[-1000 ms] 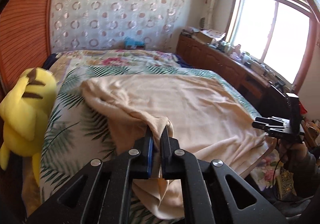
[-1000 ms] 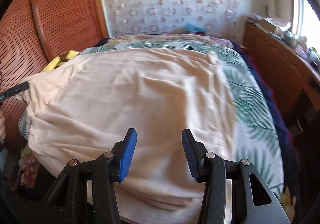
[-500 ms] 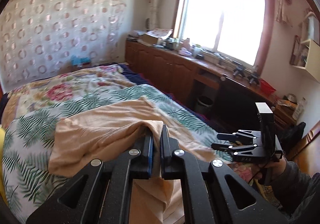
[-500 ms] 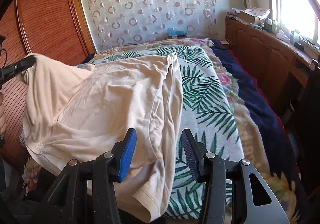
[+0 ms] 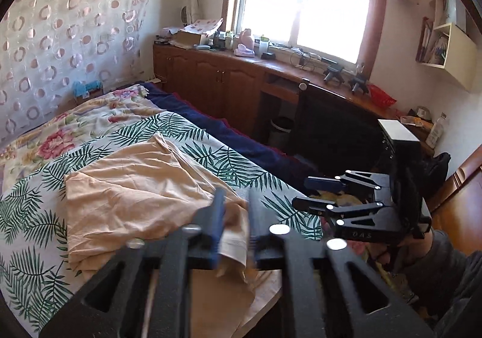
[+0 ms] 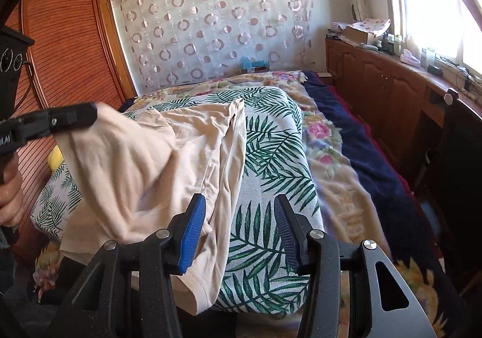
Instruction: Fold small clothes
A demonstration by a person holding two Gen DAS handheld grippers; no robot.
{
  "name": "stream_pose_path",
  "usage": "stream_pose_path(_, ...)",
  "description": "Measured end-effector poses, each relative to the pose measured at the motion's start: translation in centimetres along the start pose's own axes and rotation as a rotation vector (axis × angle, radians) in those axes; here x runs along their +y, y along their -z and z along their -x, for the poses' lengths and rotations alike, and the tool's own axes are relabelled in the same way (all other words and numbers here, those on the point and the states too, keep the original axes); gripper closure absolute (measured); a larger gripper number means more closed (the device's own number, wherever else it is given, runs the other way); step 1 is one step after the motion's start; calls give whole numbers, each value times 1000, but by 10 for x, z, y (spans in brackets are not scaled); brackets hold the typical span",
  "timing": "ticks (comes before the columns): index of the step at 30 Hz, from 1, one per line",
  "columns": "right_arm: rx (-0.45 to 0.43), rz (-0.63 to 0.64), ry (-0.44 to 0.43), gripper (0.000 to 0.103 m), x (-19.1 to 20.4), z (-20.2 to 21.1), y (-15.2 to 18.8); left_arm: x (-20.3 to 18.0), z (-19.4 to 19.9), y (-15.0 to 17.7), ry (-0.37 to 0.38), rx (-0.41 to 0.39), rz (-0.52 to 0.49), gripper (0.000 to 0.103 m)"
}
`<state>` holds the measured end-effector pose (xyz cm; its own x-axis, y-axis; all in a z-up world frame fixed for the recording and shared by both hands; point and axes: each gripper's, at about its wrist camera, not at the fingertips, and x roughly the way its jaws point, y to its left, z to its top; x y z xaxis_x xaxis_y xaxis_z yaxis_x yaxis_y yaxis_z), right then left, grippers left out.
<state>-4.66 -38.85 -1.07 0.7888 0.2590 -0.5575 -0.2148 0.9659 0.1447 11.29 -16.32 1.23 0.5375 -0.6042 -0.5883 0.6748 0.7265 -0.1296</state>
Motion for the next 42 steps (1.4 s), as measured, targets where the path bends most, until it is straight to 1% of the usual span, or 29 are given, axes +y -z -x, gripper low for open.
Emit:
stream_pose_path(1,1,4,2,54,0,-1,0,0,6,2,-9,-16,-1,57)
stream_pose_path(2,2,10,4,54,0,-3,-1,3,12,4,-19,-33,1,53)
stream_pose_path(3,1,16,2,54,1,-4,-2,6,15,4,-27,-37,7,46)
stream_pose_path(4,1,21,-2,54,2,-5,-3,10,19,6,-42,-42,20,41)
stream_pose_path(5,2,25,-3,54,3,-5,-4,17,26,10,-61,-58,37,29)
stream_pose_path(6,4,29,-5,54,4,-6,-5,23,30,12,-76,-72,50,25)
stream_pose_path(8,7,41,-10,54,7,-8,-7,37,39,22,-119,-82,77,25)
stream_pose_path(12,17,65,-25,54,14,-17,-11,64,51,44,-211,-77,121,25)
stream_pose_path(16,23,102,-56,54,31,-28,-21,92,63,63,-269,-67,181,25)
stream_pose_path(20,26,158,-93,54,59,-43,-32,114,74,79,-325,-76,221,25)
stream_pose_path(25,34,258,-147,54,103,-66,-51,130,86,91,-357,-89,250,25)
stream_pose_path(30,62,313,-218,54,138,-97,-69,139,95,98,-377,-105,270,25)
stream_pose_path(32,86,343,-241,54,153,-112,-74,144,98,102,-381,-106,278,25)
stream_pose_path(35,123,411,-251,54,175,-139,-82,149,99,108,-384,-100,284,25)
stream_pose_path(38,177,453,-269,54,196,-167,-86,153,98,114,-382,-94,299,25)
stream_pose_path(40,209,504,-270,50,208,-184,-87,156,97,117,-378,-92,305,25)
stream_pose_path(42,243,565,-269,50,220,-200,-86,159,96,121,-376,-86,310,25)
